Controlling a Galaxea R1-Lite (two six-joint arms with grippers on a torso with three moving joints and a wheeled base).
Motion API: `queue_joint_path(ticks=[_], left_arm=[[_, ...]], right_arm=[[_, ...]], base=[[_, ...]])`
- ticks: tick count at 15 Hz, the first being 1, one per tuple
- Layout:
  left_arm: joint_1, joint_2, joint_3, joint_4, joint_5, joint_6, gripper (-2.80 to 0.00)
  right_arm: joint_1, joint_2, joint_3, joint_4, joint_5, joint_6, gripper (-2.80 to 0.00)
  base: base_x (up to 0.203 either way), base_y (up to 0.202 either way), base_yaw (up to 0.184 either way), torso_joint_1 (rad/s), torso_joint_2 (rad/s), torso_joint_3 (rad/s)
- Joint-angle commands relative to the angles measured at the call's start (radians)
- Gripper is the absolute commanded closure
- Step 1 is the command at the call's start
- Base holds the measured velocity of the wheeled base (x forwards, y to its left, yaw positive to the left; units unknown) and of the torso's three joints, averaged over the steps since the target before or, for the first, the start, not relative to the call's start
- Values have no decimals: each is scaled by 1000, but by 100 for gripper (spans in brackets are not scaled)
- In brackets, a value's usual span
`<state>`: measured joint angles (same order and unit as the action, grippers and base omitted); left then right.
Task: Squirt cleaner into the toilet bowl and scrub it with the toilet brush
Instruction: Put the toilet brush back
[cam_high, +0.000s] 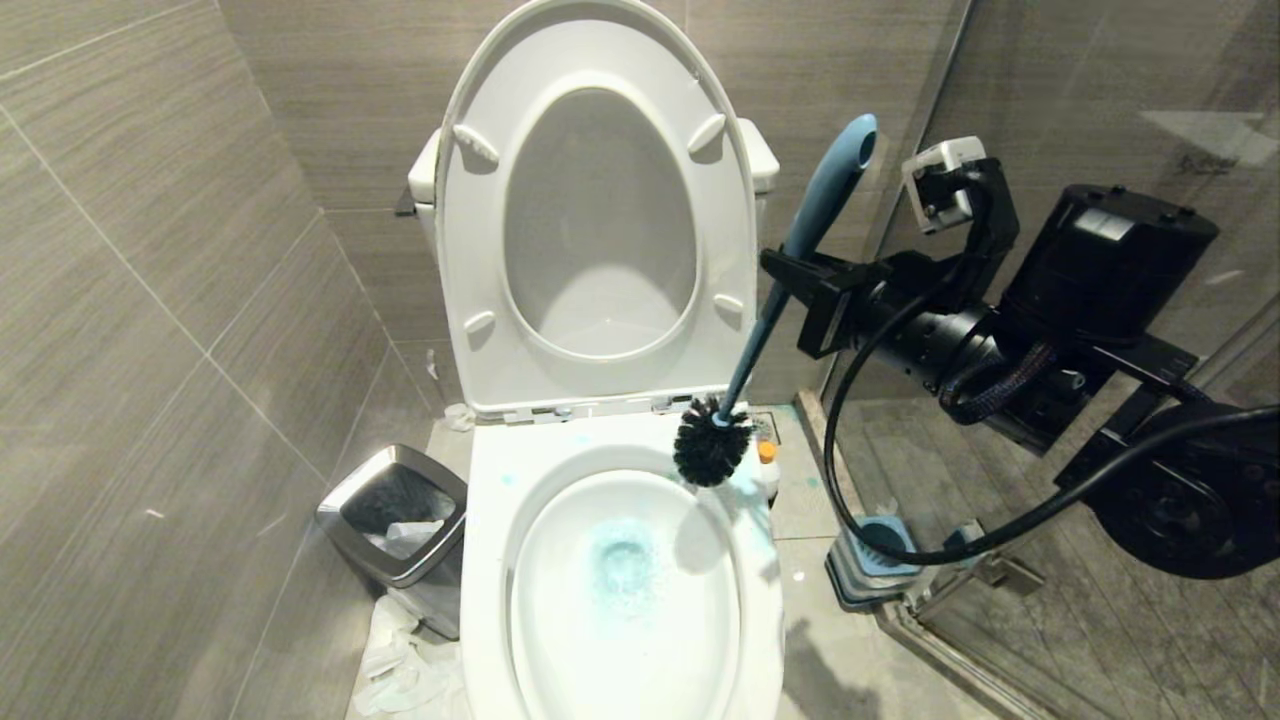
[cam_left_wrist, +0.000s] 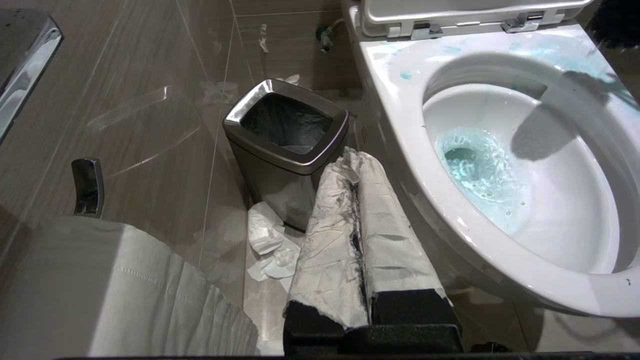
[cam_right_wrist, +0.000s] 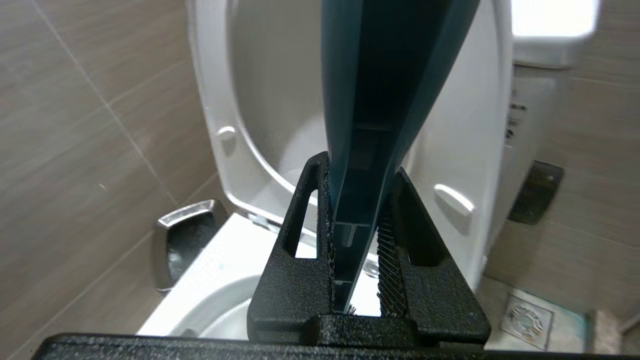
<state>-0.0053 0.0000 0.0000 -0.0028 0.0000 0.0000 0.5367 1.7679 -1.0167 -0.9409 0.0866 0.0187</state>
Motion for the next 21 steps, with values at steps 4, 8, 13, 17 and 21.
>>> queue_joint_path(ticks=[4,8,13,17,21], left_arm=[[1,0,0,0,0,0,0],[1,0,0,0,0,0,0],[1,0,0,0,0,0,0],[1,0,0,0,0,0,0],[1,0,0,0,0,0,0]], right_arm=[[-66,-7,22,-10,-16,-16,0],[-112,-46,43,-14,-16,-14,0],[-153,-75,111,-19,-11,-3,0],[-241,-67,118,-19,-10,-7,0],[-301,-38,156,-27,-10,-15,0]], base=[[0,0,0,0,0,0],[0,0,0,0,0,0],[0,0,0,0,0,0],[0,0,0,0,0,0],[0,0,0,0,0,0]])
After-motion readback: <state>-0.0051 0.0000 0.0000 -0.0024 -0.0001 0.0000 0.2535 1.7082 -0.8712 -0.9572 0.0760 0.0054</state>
